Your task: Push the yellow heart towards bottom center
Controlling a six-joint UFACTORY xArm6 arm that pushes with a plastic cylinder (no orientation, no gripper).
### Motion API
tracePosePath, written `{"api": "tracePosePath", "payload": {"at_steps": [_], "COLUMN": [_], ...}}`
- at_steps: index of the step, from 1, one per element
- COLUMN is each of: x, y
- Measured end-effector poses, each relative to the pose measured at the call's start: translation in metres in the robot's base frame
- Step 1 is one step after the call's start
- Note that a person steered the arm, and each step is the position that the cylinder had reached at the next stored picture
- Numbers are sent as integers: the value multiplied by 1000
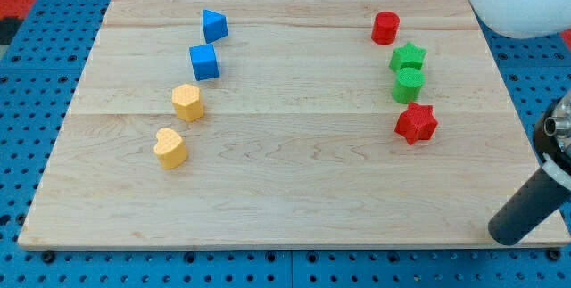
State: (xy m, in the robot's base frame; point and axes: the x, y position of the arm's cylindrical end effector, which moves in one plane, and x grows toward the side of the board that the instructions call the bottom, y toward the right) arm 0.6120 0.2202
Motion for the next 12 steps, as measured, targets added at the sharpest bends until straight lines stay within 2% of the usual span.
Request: {"api": "tracePosePath", "payload": {"at_steps": [2,4,6,10,12], "x": [-5,-15,-46,-51,-54], "y": [-113,-280,-297,-302,-395]}}
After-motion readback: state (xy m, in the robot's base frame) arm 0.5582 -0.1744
